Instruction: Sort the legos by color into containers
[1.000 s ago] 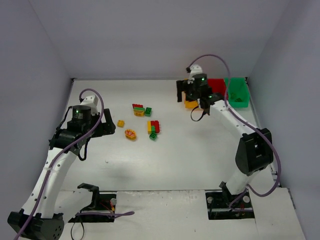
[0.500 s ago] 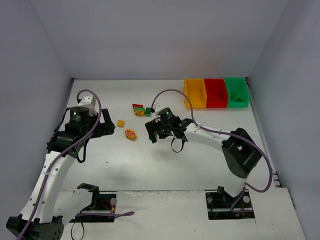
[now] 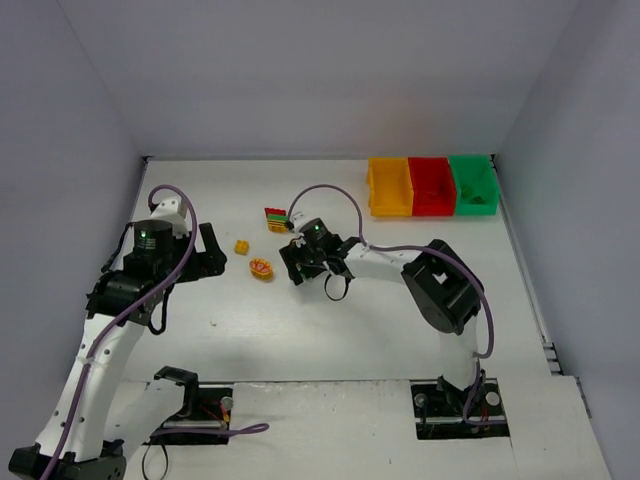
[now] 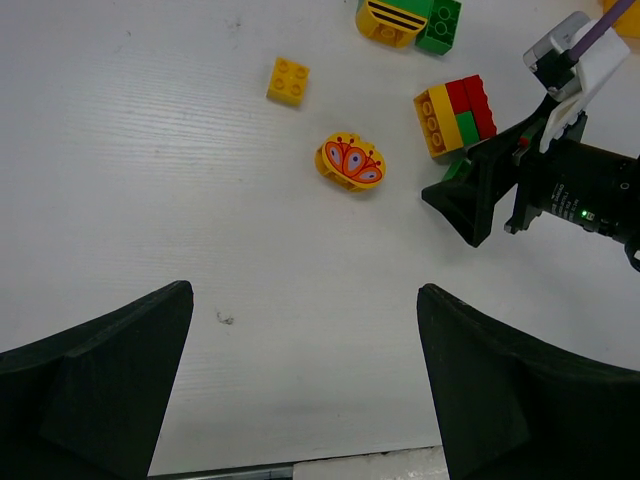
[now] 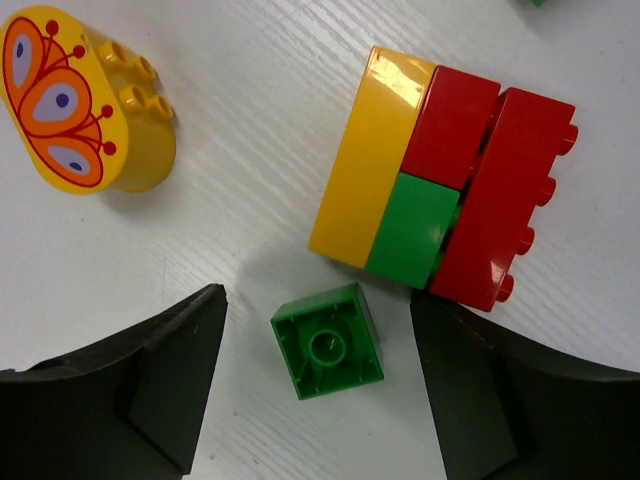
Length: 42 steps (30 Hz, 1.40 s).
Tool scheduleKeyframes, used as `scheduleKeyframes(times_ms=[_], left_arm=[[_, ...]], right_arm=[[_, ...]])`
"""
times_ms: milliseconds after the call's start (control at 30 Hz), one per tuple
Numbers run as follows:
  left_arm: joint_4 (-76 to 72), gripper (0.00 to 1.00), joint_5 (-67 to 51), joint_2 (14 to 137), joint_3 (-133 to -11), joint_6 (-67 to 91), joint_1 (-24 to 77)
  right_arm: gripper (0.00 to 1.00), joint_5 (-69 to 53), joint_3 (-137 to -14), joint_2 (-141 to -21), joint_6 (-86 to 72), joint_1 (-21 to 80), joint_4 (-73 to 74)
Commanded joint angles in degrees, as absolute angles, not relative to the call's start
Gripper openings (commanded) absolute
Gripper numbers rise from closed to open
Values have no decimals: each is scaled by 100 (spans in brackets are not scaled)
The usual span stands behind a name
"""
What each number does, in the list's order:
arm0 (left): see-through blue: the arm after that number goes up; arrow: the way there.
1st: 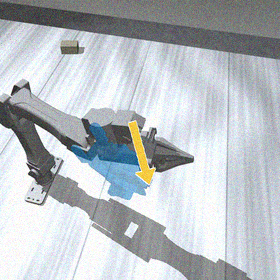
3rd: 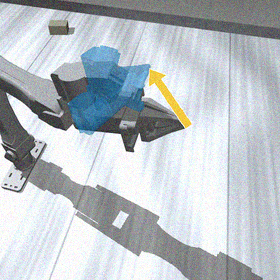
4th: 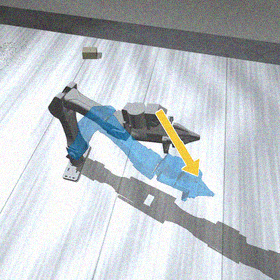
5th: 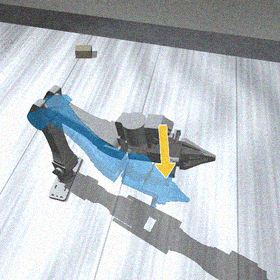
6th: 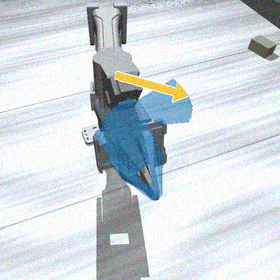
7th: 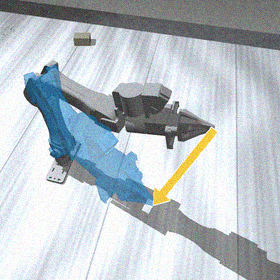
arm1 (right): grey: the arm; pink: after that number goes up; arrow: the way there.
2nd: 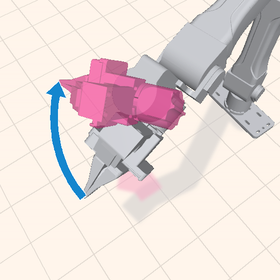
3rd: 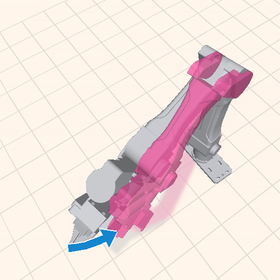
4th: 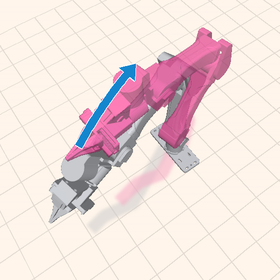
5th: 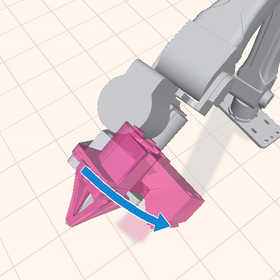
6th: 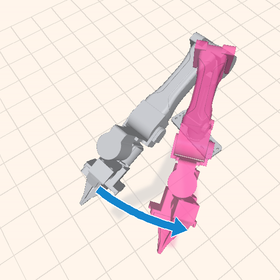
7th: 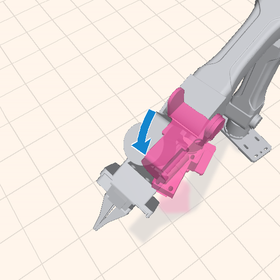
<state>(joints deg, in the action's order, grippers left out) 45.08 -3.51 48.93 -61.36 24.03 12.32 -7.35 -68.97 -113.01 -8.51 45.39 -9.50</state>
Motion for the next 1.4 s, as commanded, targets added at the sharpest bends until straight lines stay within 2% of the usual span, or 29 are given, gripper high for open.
scheduleKeyframes(times_ms=[0,100,133,167,200,267,433,533,733,933,1167,1233,1333,1367], left_arm=[[4552,87,-237,4834,-6372,2259,1266],[4562,87,-176,4825,-6363,2224,1257],[4562,87,-176,4825,-6363,2215,1257],[4562,87,-176,4834,-6372,2215,1266],[4553,87,-184,4834,-6372,2215,1257],[4535,87,-176,4834,-6363,2215,1257],[4456,87,-202,4887,-6328,2206,1257],[4412,87,-237,4930,-6328,2215,1257],[4316,87,-272,5010,-6337,2224,1266],[4315,87,-290,5063,-6363,2232,1257],[4307,87,-272,5124,-6319,2373,1257],[4315,87,-237,5150,-6328,2399,1257],[4307,87,-193,5177,-6346,2461,1257],[4307,87,-167,5194,-6346,2470,1257]], right_arm=[[70,-870,-7101,-11461,-773,4614,-976],[51,-870,-7075,-11479,-800,4641,-967],[36,-844,-7058,-11461,-817,4632,-967],[27,-783,-7040,-11444,-817,4632,-967],[12,-730,-7005,-11365,-817,4632,-949],[0,-598,-6979,-11225,-791,4606,-914],[0,-308,-6838,-10434,-756,4255,-791],[0,-281,-6855,-9828,-721,3667,-721],[0,298,-7416,-9299,-369,1813,-536],[0,325,-8436,-10106,-159,-163,-571],[2,308,-10027,-11662,-202,-966,-554],[5,238,-10273,-11917,-202,-1072,-501],[16,106,-10765,-12426,-141,-1090,-361],[23,79,-10862,-12489,-132,-1090,-343]])
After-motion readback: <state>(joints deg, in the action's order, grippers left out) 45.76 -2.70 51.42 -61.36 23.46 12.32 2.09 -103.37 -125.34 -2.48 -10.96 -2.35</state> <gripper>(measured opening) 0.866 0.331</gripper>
